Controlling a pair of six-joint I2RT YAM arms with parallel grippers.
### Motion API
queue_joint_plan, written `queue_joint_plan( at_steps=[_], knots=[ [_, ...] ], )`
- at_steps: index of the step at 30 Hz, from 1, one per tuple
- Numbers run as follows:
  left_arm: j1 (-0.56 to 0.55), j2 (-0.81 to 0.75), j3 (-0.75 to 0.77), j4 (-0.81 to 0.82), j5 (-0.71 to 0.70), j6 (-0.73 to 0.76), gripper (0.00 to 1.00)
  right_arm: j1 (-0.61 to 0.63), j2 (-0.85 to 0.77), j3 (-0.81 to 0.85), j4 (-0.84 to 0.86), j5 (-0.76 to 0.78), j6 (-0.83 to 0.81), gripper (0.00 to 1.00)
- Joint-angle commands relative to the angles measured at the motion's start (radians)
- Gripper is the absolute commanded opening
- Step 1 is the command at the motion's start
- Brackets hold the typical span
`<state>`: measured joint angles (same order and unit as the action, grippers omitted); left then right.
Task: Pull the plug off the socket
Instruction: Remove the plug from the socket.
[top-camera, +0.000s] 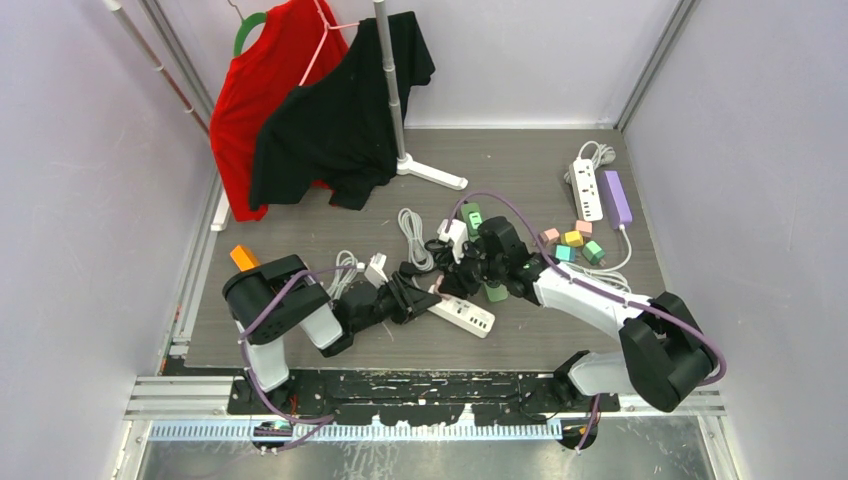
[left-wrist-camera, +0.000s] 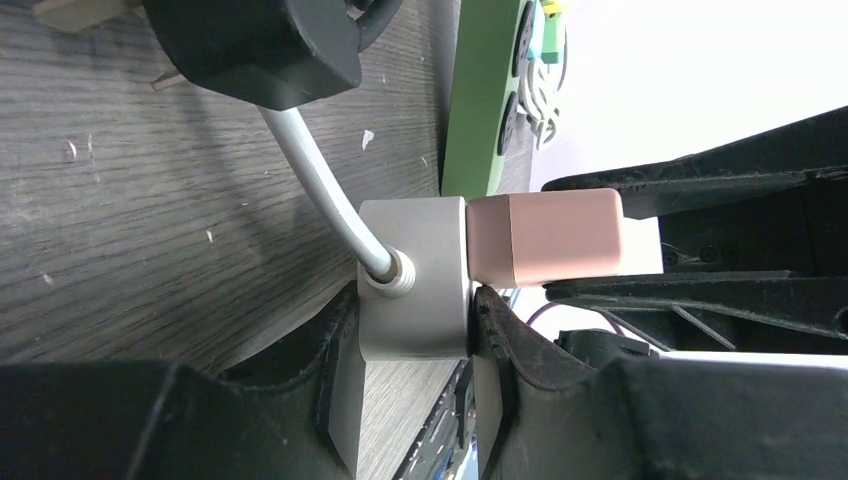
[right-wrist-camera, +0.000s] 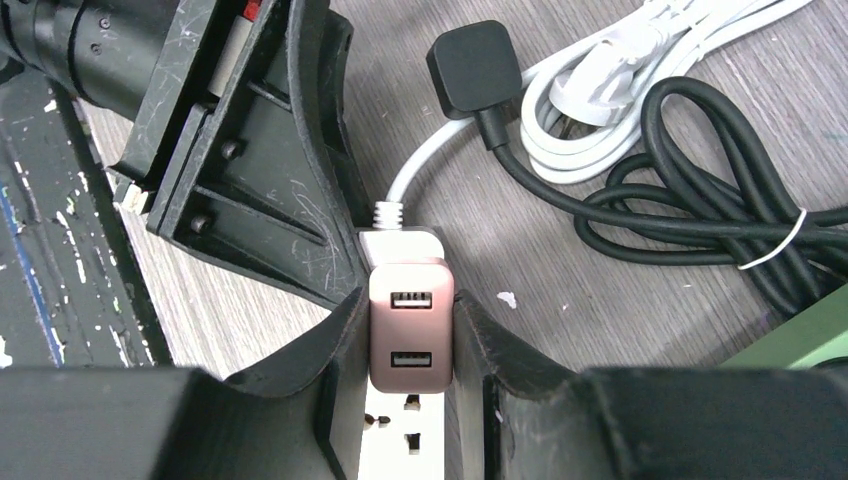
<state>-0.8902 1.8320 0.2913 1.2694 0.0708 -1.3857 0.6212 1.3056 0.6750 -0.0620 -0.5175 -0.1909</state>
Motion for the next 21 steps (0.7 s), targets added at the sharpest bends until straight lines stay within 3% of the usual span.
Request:
queue_joint_plan(
  at_steps=[1, 4, 6, 10, 13, 15, 18, 21],
  knots=[
    [-0.002, -0.007, 0.035, -0.017, -0.022, 0.078, 0.0, 0.072, 0.0, 0.022, 0.092, -0.01, 0.086, 0.01],
    [-0.001, -0.013, 0.028, -0.022, -0.032, 0.077, 0.0, 0.044, 0.009, 0.04, 0.102, 0.185, 0.11, 0.01],
    [0.0, -0.026, 0.014, -0.03, -0.044, 0.08, 0.0, -0.005, -0.002, 0.033, 0.104, 0.203, 0.111, 0.01],
    [0.025, -0.041, -0.013, -0.02, -0.029, 0.083, 0.0, -0.084, -0.032, 0.021, 0.069, -0.001, 0.111, 0.01],
    [0.038, -0.042, -0.026, 0.002, -0.017, 0.085, 0.0, -0.075, -0.038, 0.01, 0.064, -0.199, 0.096, 0.01],
    [0.039, -0.041, -0.021, 0.003, -0.008, 0.088, 0.0, -0.033, -0.045, -0.002, 0.07, -0.236, 0.082, 0.01],
    [0.037, -0.036, -0.008, 0.0, 0.005, 0.088, 0.0, 0.033, -0.048, -0.012, 0.135, -0.169, 0.12, 0.01],
    [0.03, -0.036, 0.003, -0.017, 0.007, 0.093, 0.0, 0.044, -0.015, 0.016, 0.141, 0.035, 0.16, 0.01]
  ],
)
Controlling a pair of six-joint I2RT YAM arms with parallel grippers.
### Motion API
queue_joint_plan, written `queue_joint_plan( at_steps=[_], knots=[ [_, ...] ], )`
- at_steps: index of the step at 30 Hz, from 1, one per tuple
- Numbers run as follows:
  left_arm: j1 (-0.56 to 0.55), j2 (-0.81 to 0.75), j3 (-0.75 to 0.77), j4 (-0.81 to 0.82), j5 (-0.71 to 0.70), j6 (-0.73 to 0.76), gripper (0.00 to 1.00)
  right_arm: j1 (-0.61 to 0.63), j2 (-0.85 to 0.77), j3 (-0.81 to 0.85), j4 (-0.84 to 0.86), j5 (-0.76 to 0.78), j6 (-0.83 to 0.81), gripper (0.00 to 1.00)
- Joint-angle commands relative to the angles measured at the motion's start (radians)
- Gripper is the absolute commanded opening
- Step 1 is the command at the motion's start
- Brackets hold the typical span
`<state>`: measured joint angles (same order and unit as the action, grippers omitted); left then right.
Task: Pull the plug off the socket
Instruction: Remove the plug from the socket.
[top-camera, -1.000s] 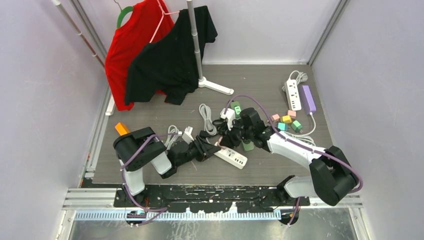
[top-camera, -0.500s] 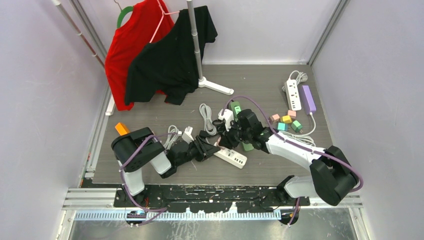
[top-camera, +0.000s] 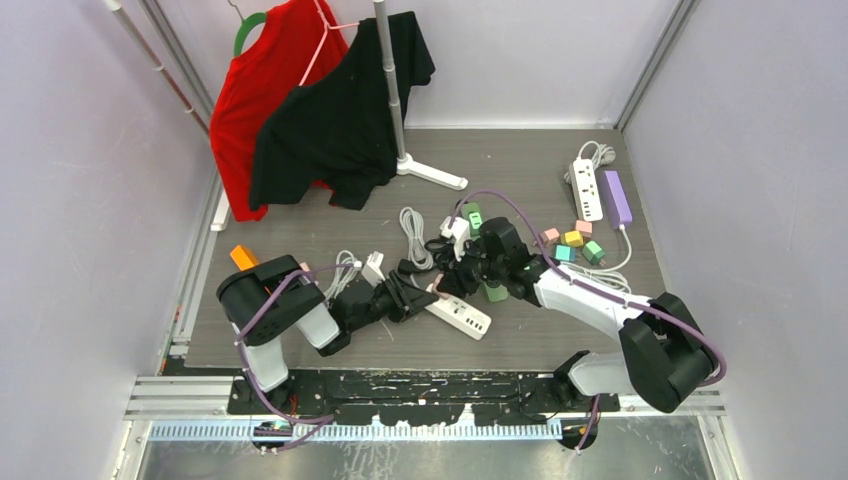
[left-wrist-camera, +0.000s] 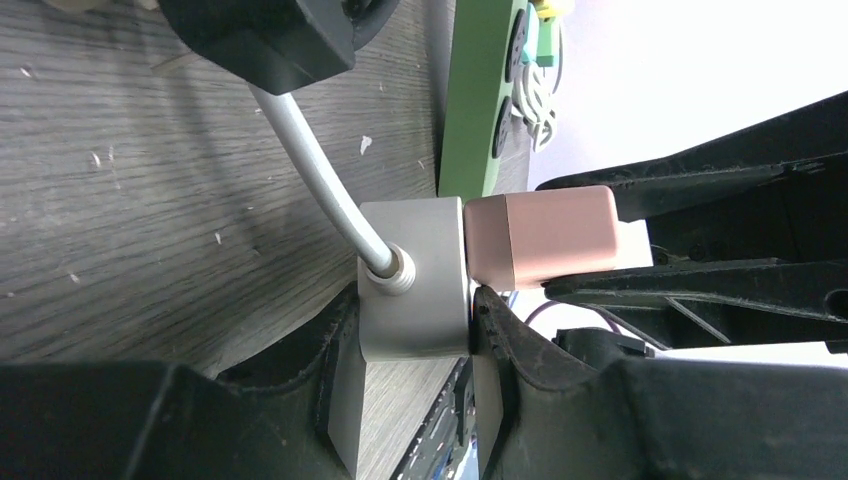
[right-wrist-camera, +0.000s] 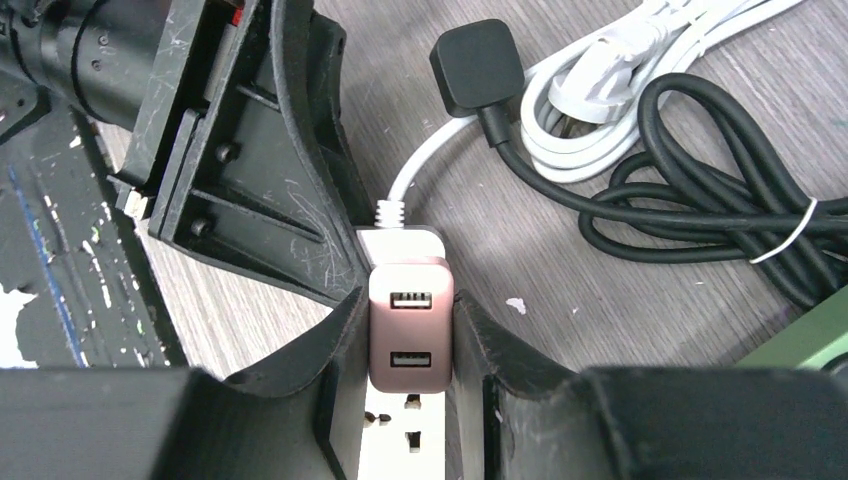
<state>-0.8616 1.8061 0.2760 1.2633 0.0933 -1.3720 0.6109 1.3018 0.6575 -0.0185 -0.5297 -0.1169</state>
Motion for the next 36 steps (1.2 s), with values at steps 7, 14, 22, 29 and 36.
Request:
queue_joint_plan(
  at_steps=[7, 14, 22, 29, 36],
  knots=[
    [0.007, -0.032, -0.004, -0.038, -0.033, 0.096, 0.0, -0.081, -0.016, 0.059, 0.038, 0.038, 0.133, 0.01],
    [0.077, -0.011, -0.02, 0.018, 0.014, 0.096, 0.0, 0.013, 0.015, 0.045, 0.045, -0.14, 0.15, 0.01],
    [0.07, -0.018, -0.01, -0.03, 0.039, 0.117, 0.0, -0.03, 0.008, 0.067, 0.059, 0.074, 0.171, 0.01],
    [0.096, -0.043, -0.013, -0.059, 0.043, 0.136, 0.0, -0.077, 0.014, 0.053, 0.058, -0.141, 0.206, 0.01],
    [0.103, -0.078, 0.008, -0.133, 0.057, 0.151, 0.0, 0.117, 0.025, 0.042, 0.12, 0.01, 0.192, 0.01]
  ],
)
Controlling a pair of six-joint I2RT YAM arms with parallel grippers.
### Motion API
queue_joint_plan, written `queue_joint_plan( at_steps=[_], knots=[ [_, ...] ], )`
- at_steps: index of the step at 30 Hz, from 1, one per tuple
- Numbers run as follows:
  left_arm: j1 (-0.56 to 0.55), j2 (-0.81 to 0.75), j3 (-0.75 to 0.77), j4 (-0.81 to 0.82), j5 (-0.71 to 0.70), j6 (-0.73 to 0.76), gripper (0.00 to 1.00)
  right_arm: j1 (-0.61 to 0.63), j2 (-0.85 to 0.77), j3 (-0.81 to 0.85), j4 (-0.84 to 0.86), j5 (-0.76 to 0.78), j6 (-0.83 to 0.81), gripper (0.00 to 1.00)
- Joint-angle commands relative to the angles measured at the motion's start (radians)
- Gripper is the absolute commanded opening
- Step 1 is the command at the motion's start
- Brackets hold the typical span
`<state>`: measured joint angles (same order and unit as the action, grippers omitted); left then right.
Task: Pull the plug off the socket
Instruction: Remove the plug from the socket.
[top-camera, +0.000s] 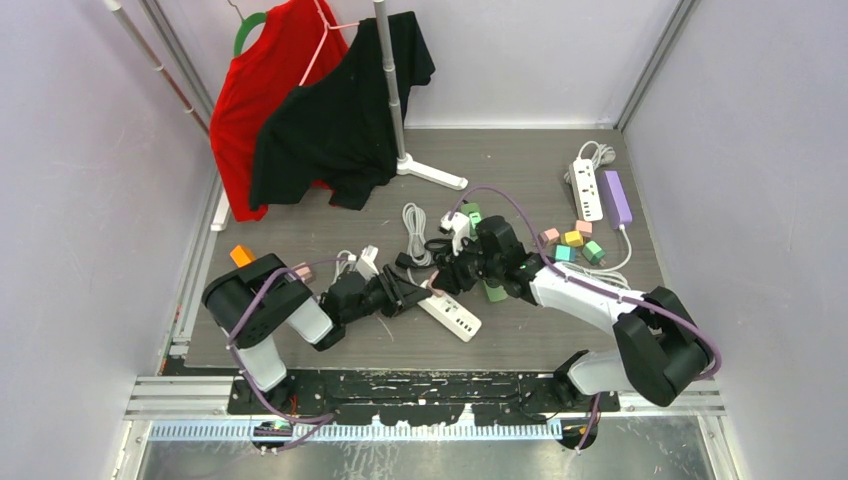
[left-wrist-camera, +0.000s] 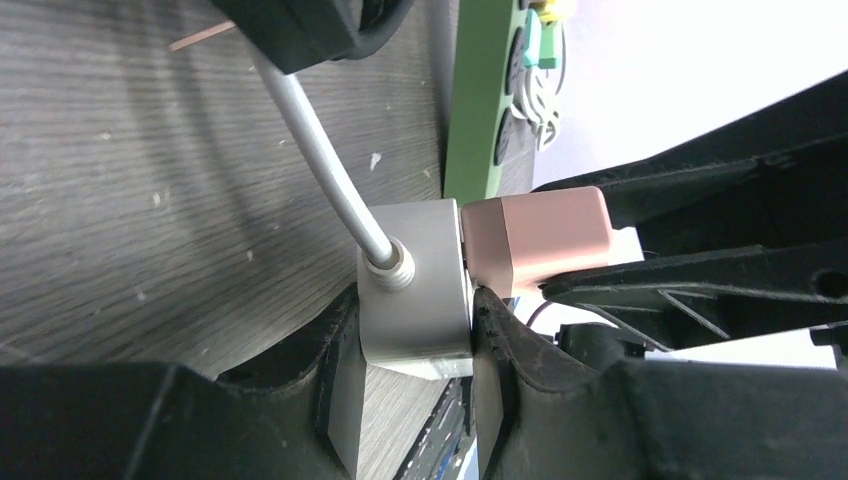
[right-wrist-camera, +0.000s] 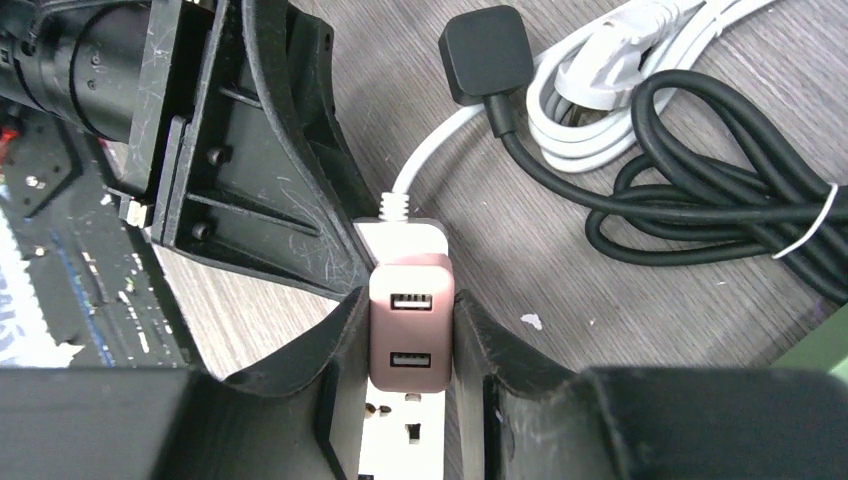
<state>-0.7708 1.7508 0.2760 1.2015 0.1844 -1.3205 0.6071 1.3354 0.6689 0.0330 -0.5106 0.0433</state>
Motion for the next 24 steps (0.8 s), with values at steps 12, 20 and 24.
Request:
queue_joint_plan(
  at_steps=[12, 20, 24],
  knots=[
    [0.06, -0.177, 0.006, -0.272, -0.015, 0.202, 0.0, -0.062, -0.054, 0.024, 0.034, -0.149, 0.059, 0.01],
    [0.063, -0.26, 0.04, -0.385, 0.012, 0.261, 0.0, 0.067, -0.029, 0.057, 0.054, -0.082, 0.064, 0.01],
    [0.065, -0.291, 0.035, -0.449, -0.009, 0.277, 0.0, -0.052, -0.061, 0.067, 0.025, -0.04, 0.107, 0.01]
  ],
)
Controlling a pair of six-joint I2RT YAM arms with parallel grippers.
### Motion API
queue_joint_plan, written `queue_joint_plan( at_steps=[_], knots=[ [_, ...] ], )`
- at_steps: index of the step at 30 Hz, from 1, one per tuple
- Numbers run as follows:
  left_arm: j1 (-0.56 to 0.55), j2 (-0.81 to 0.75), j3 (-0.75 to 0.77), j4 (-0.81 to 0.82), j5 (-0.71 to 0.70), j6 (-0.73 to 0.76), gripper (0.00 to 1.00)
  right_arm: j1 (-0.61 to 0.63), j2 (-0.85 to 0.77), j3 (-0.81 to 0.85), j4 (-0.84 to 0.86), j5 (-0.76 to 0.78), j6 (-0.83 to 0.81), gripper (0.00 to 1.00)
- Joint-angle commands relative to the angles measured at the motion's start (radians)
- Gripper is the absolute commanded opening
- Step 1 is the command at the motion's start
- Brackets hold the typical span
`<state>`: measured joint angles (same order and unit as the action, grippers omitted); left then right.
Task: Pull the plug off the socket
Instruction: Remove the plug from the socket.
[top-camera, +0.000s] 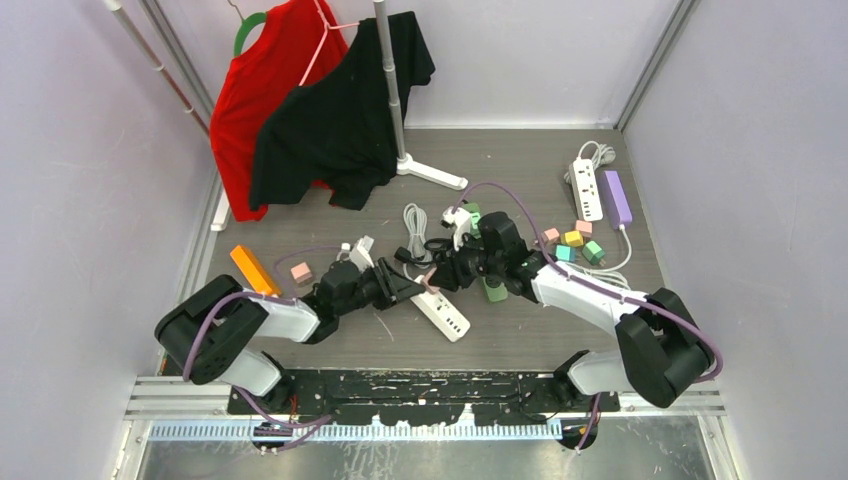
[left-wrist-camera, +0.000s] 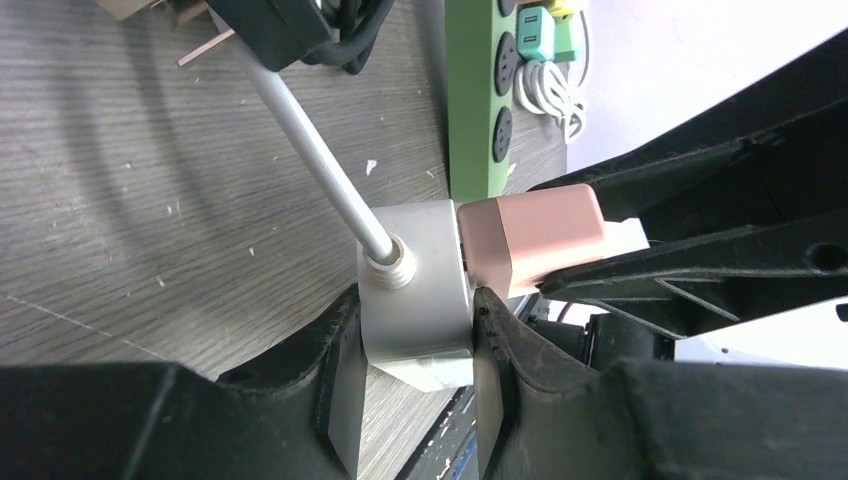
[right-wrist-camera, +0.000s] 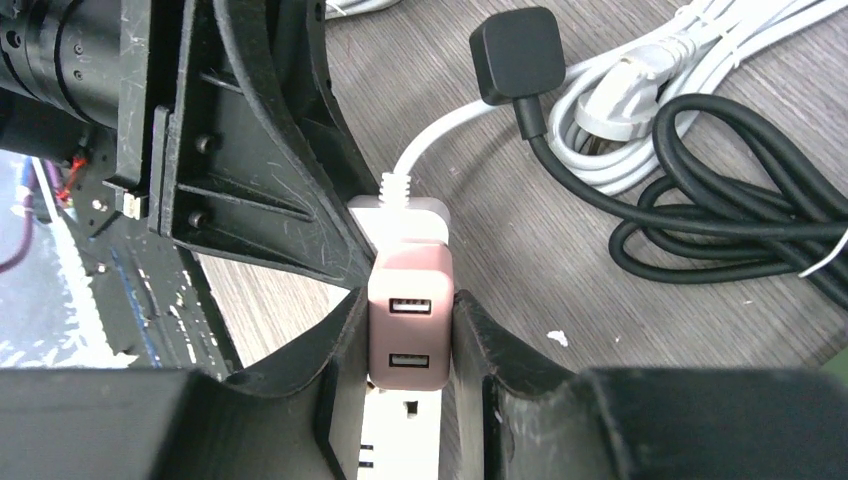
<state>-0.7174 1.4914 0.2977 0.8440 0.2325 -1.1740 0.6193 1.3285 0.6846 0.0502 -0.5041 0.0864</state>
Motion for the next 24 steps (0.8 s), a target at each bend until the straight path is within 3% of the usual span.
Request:
queue_joint_plan(
  at_steps=[1, 8, 10, 14, 17, 21, 24],
  knots=[
    [0.012, -0.036, 0.012, -0.097, -0.061, 0.13, 0.0, -0.078, -0.065, 0.045, 0.007, -0.046, 0.058, 0.01],
    [0.016, -0.002, 0.043, -0.107, -0.039, 0.119, 0.0, -0.015, -0.055, 0.025, 0.057, -0.179, 0.082, 0.01],
    [0.015, 0.011, 0.05, -0.105, -0.029, 0.118, 0.0, -0.005, -0.055, 0.032, 0.059, -0.145, 0.089, 0.01],
    [0.015, 0.023, 0.047, -0.105, -0.023, 0.116, 0.0, -0.031, -0.071, 0.06, -0.004, 0.07, 0.032, 0.01],
    [0.016, 0.025, 0.038, -0.106, -0.042, 0.114, 0.0, -0.056, -0.077, 0.083, -0.085, 0.071, -0.045, 0.01],
    [0.02, 0.041, 0.043, -0.107, -0.048, 0.113, 0.0, -0.056, -0.074, 0.088, -0.108, -0.121, -0.047, 0.01],
    [0.022, 0.071, 0.055, -0.09, -0.03, 0.112, 0.0, -0.047, -0.075, 0.052, 0.018, -0.294, 0.086, 0.01]
  ],
)
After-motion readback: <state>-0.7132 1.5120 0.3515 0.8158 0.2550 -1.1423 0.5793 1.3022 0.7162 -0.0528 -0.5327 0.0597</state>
